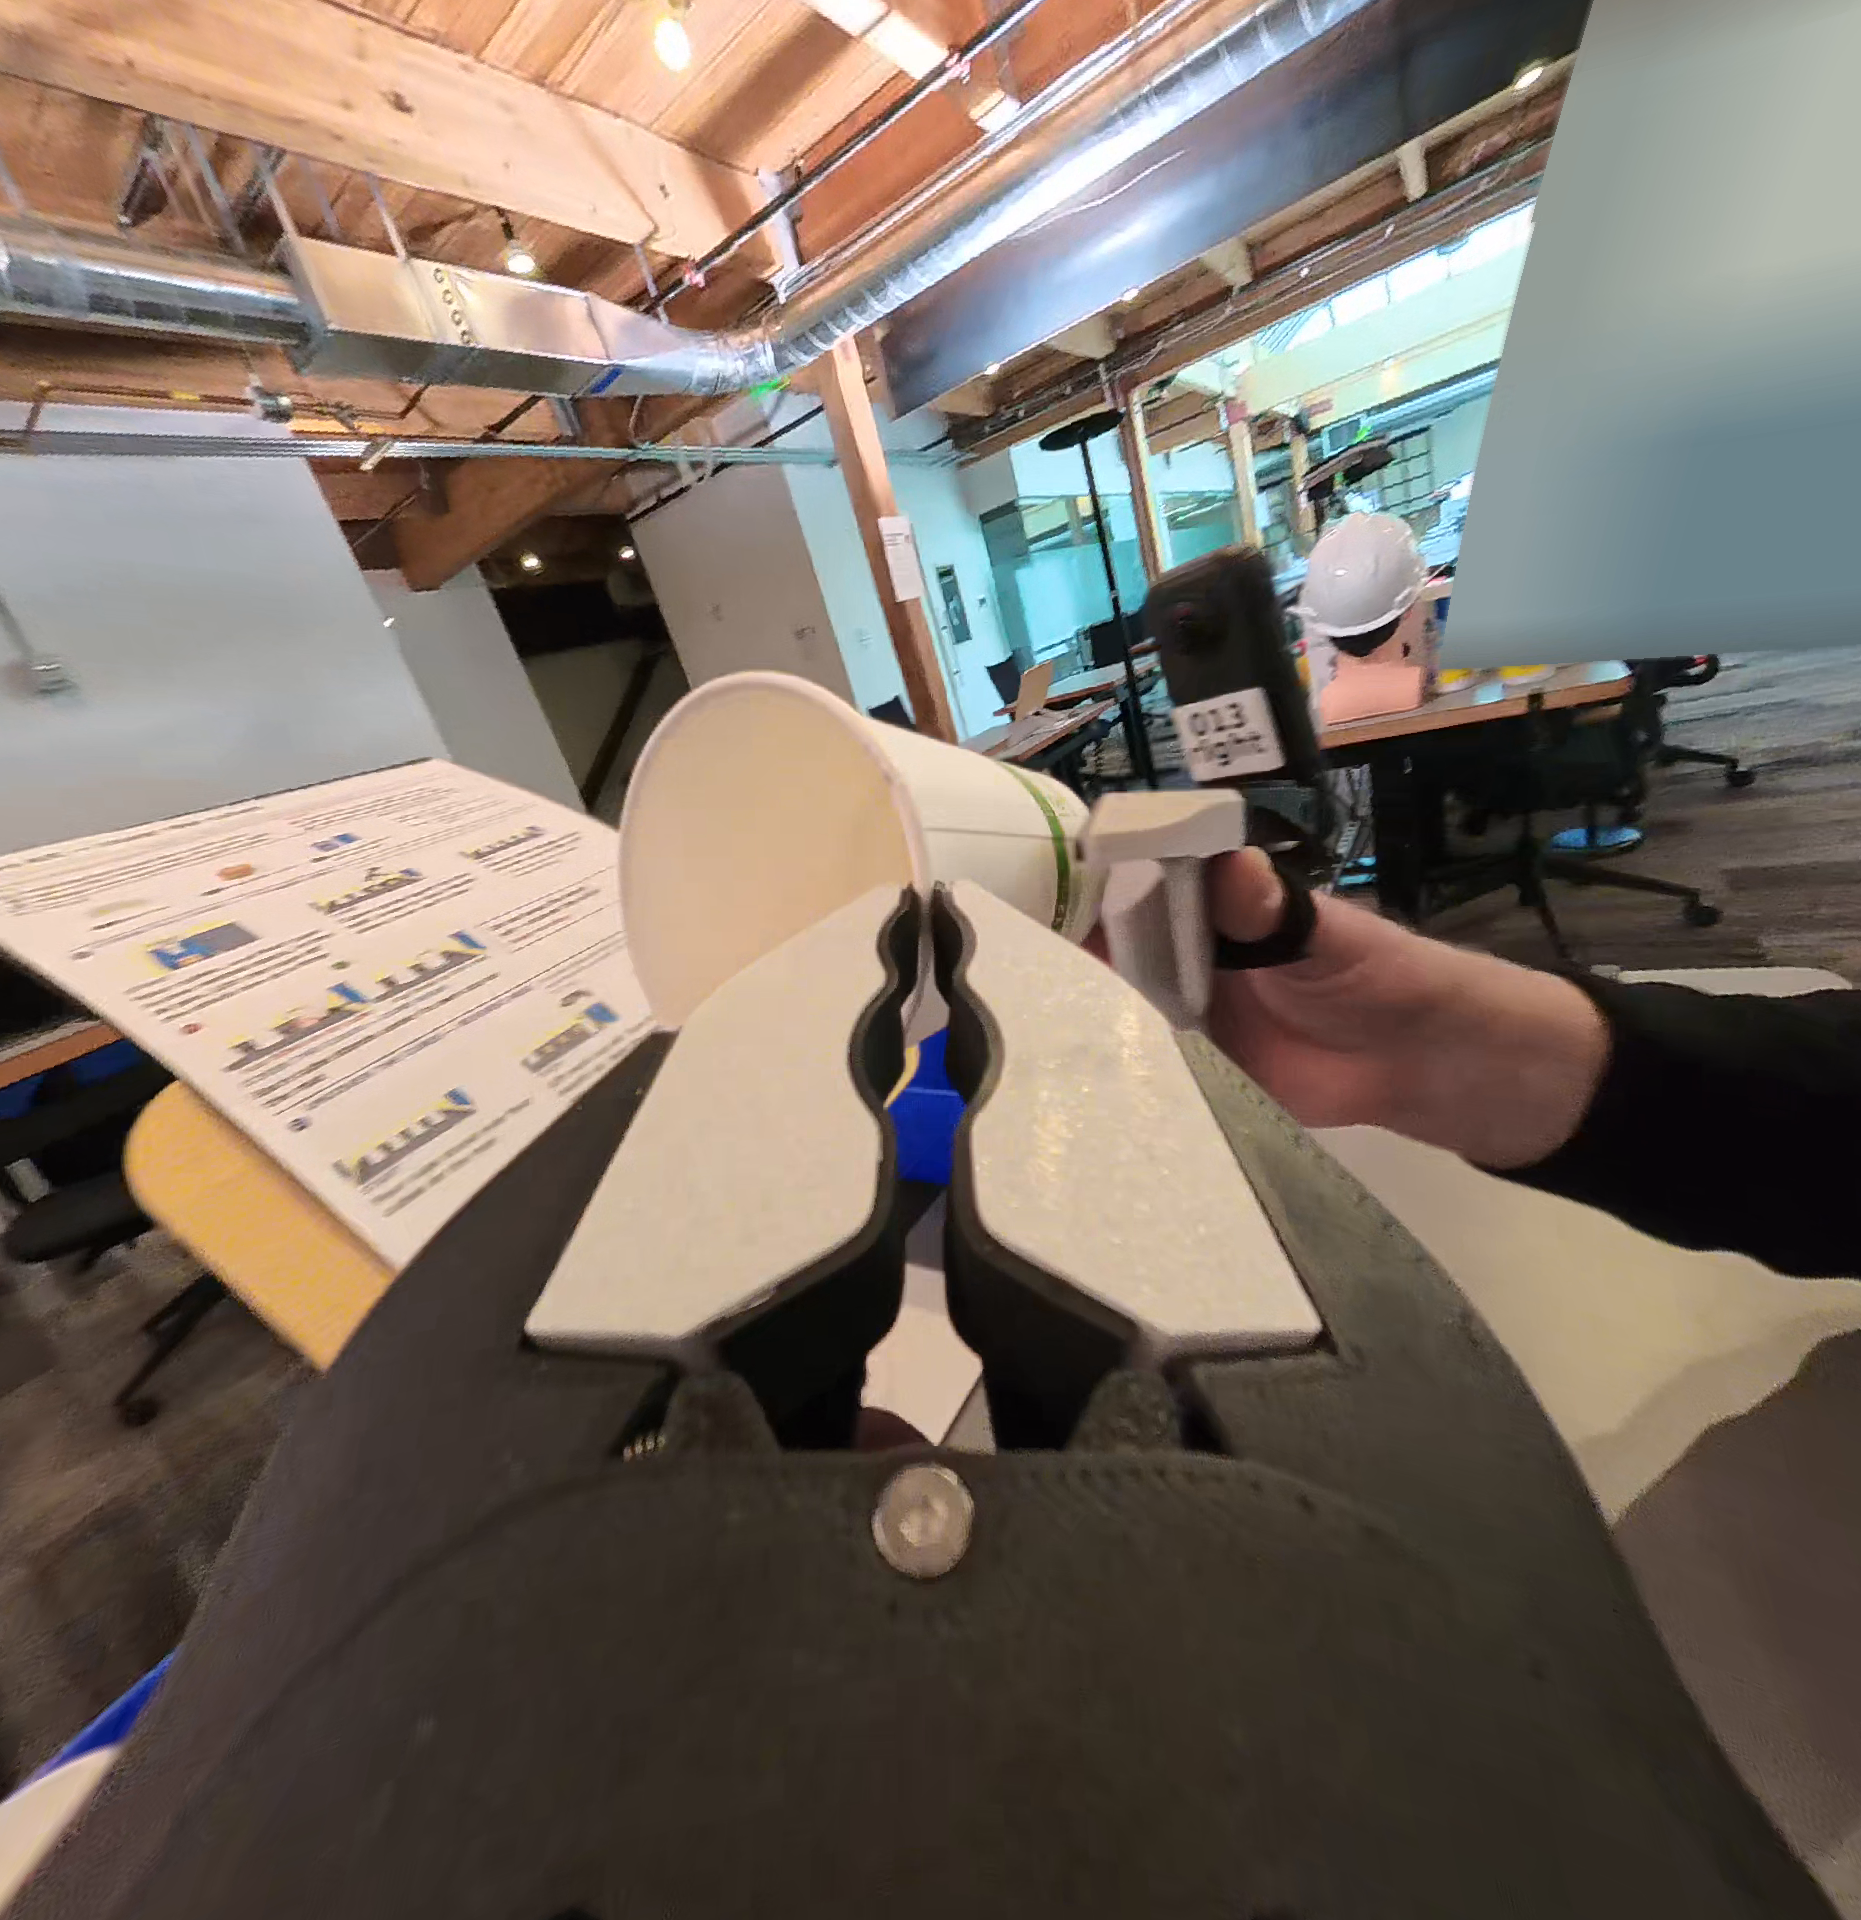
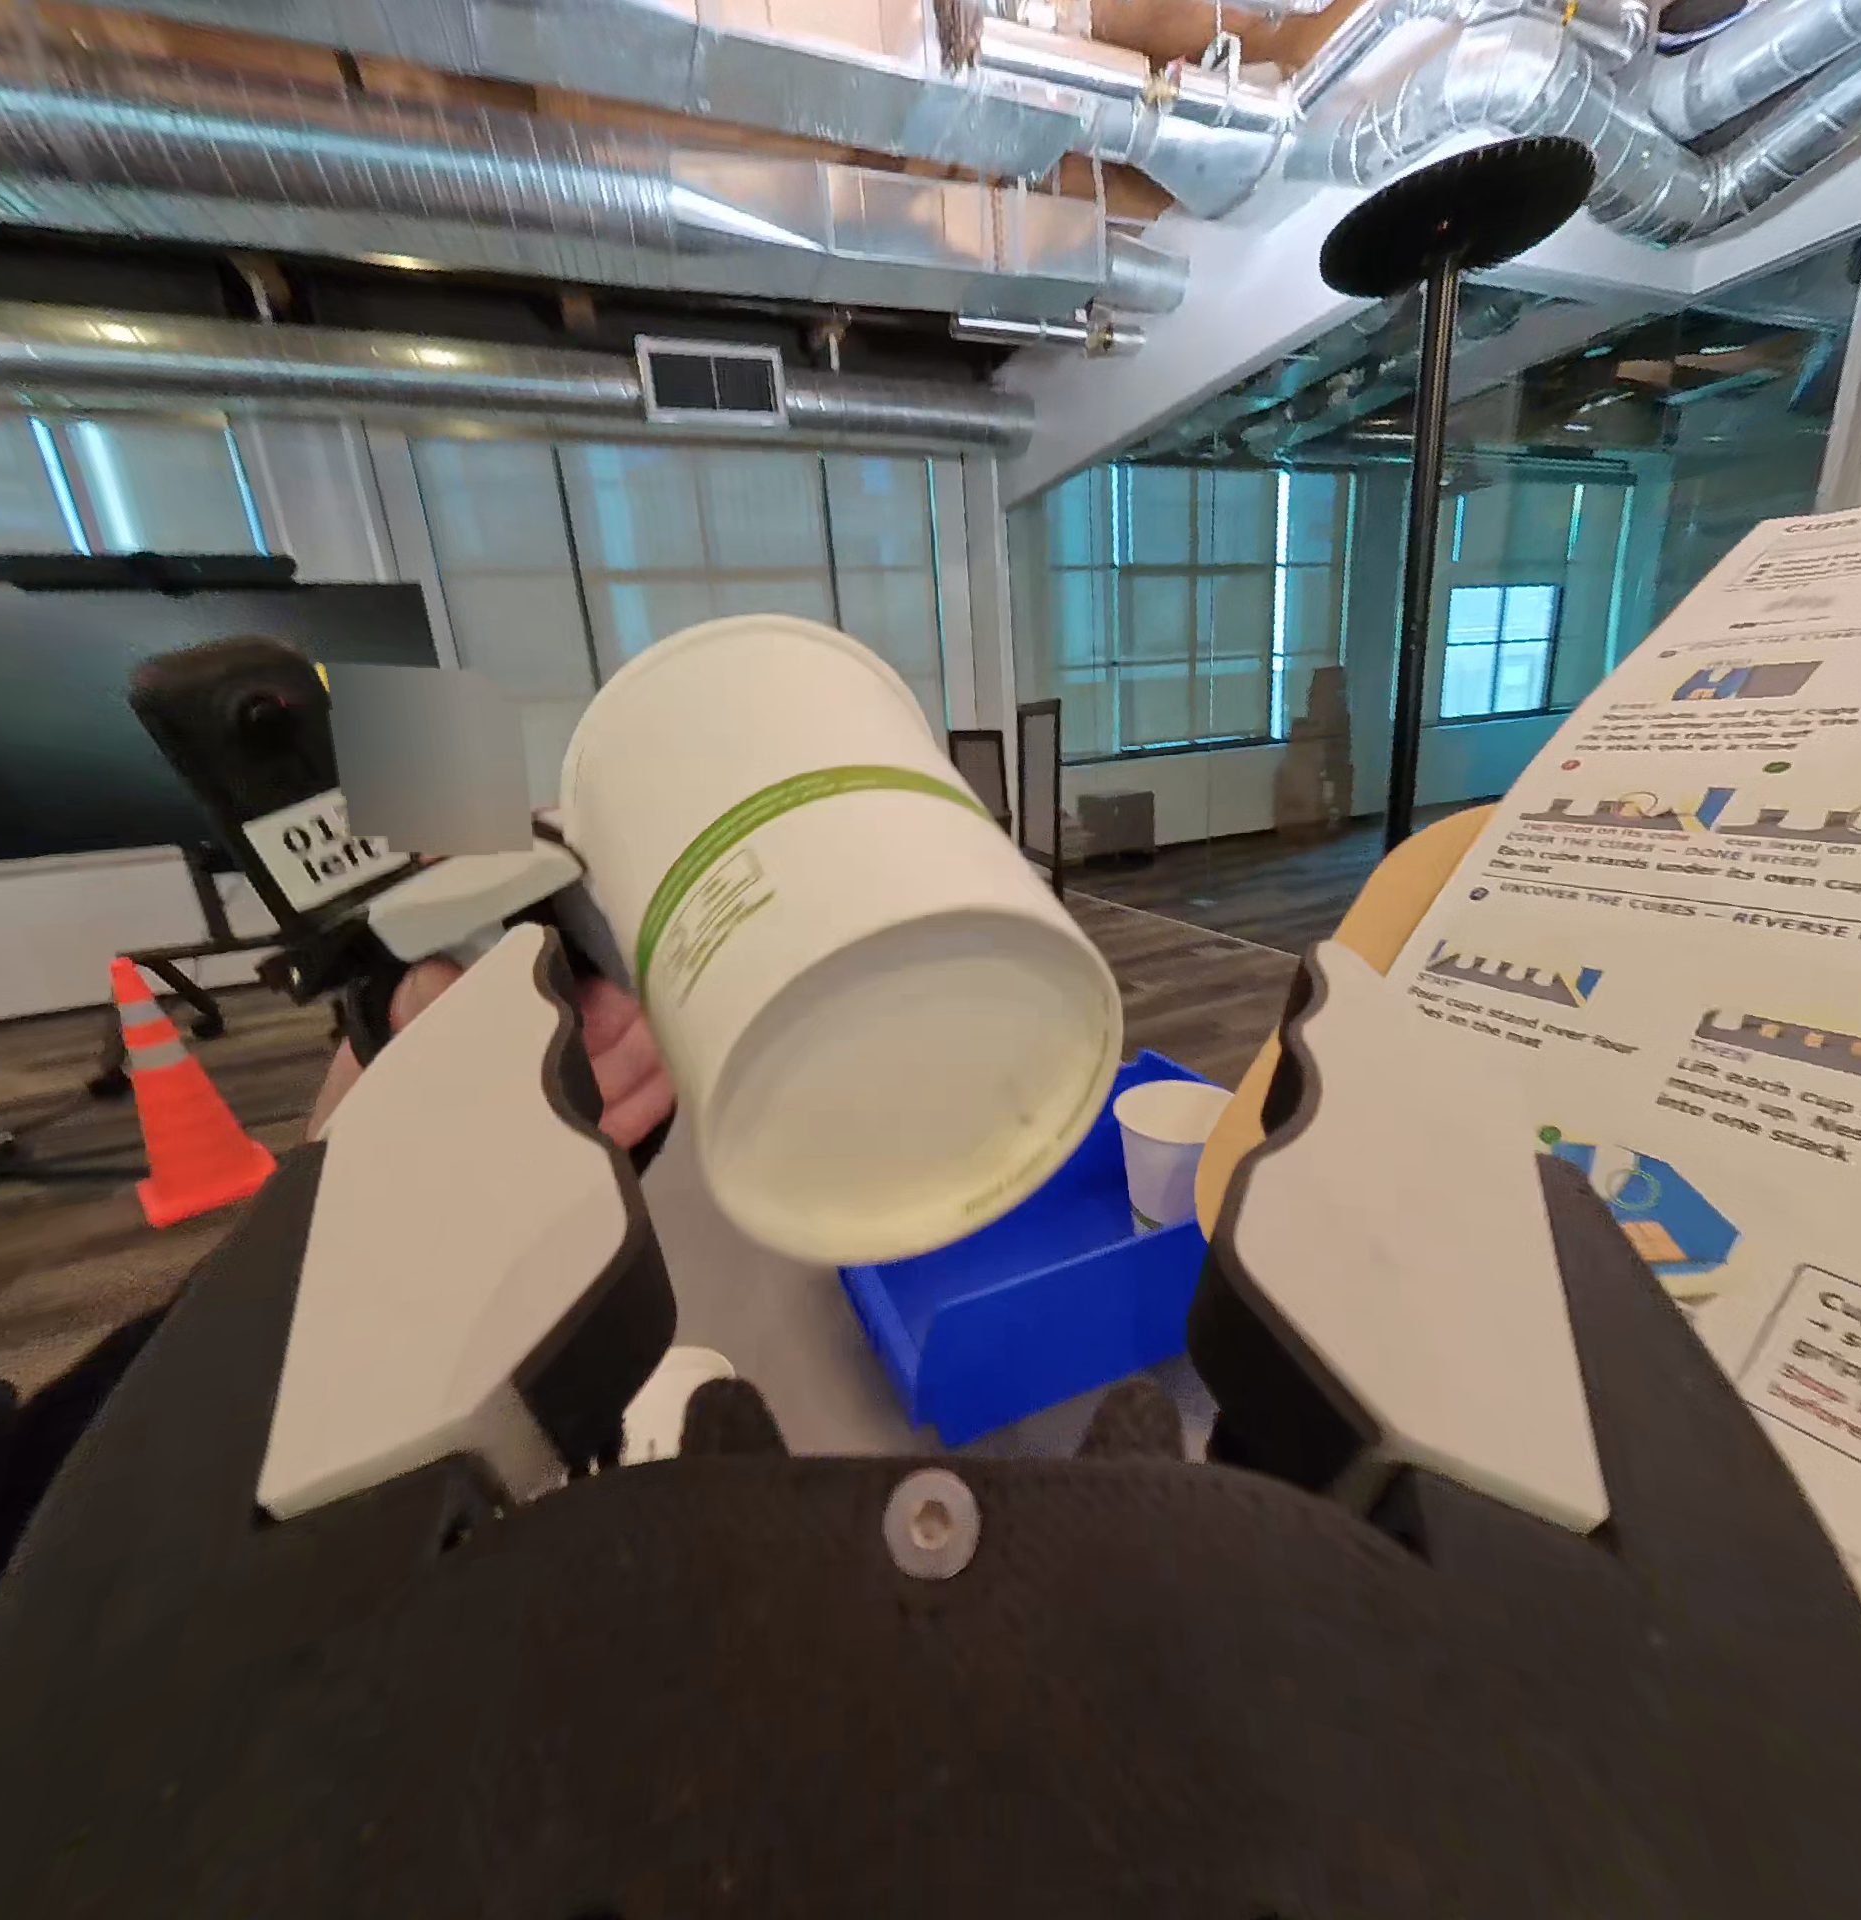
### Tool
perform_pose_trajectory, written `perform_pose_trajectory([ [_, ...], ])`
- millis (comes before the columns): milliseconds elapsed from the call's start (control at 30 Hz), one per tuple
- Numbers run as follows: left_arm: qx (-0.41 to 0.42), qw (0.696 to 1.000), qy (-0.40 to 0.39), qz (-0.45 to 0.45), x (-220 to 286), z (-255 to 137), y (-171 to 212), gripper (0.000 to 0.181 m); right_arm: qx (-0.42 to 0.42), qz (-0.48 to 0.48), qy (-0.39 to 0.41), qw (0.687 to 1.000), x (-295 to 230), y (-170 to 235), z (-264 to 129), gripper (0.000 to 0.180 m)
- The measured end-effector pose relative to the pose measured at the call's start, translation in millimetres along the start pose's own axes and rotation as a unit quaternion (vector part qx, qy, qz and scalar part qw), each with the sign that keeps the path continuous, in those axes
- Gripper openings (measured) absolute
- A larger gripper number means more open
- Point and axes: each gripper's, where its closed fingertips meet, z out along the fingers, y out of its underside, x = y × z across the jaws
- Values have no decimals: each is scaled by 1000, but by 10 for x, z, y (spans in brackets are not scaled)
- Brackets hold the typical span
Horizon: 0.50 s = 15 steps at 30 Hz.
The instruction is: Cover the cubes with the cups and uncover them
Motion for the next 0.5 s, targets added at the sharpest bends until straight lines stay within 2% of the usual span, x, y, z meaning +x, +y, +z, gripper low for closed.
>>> perform_pose_trajectory([
  [100,21,1000,18,-16,129,79,-28,2,16,23,-11,1000,25,-50,5,124],
  [167,20,999,20,-16,149,123,-7,2,33,29,-41,998,-38,-101,-39,109],
  [267,24,999,28,-27,148,141,0,2,58,31,-43,997,-26,-186,-118,90],
  [500,27,999,31,-34,134,172,46,2,54,41,-52,996,22,-191,-143,86],
])
